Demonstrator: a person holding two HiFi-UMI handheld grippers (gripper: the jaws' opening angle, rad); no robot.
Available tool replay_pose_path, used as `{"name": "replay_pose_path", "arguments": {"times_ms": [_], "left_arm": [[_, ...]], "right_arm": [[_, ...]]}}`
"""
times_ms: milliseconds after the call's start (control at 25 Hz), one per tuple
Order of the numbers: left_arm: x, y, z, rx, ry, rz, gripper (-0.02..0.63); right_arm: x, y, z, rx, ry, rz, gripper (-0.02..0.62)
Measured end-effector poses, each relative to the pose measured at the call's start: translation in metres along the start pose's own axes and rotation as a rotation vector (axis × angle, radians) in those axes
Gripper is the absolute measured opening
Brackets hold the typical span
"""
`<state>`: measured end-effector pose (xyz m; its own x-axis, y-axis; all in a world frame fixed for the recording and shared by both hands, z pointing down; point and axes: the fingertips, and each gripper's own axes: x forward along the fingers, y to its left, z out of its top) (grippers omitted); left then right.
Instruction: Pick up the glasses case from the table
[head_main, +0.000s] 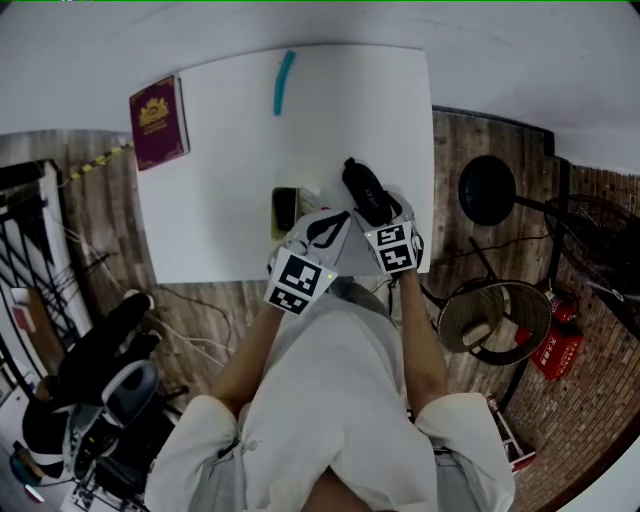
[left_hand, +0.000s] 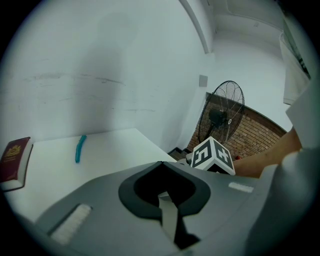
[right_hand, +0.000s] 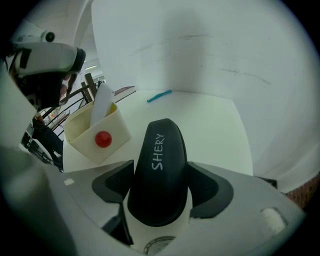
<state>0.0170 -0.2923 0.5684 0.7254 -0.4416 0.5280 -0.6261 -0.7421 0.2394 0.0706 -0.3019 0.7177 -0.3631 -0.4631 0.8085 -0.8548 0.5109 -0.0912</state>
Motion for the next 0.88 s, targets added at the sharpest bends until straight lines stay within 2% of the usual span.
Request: {"name": "replay_pose_path", "arguments": {"times_ms": [480,880], "left_arm": [[-0.008,-0.001,0.002,0.007,-0.02,0.017,0.018],[-0.02,-0.002,0.01,0.015,-0.061,0.046,0.018]], "right_arm": [[-0.005,0.005,0.003,0.03,-0.031,-0.001,0.319],[-0.044,-0.001,0.031,0.065,-0.175,-0.02,0.314]]}}
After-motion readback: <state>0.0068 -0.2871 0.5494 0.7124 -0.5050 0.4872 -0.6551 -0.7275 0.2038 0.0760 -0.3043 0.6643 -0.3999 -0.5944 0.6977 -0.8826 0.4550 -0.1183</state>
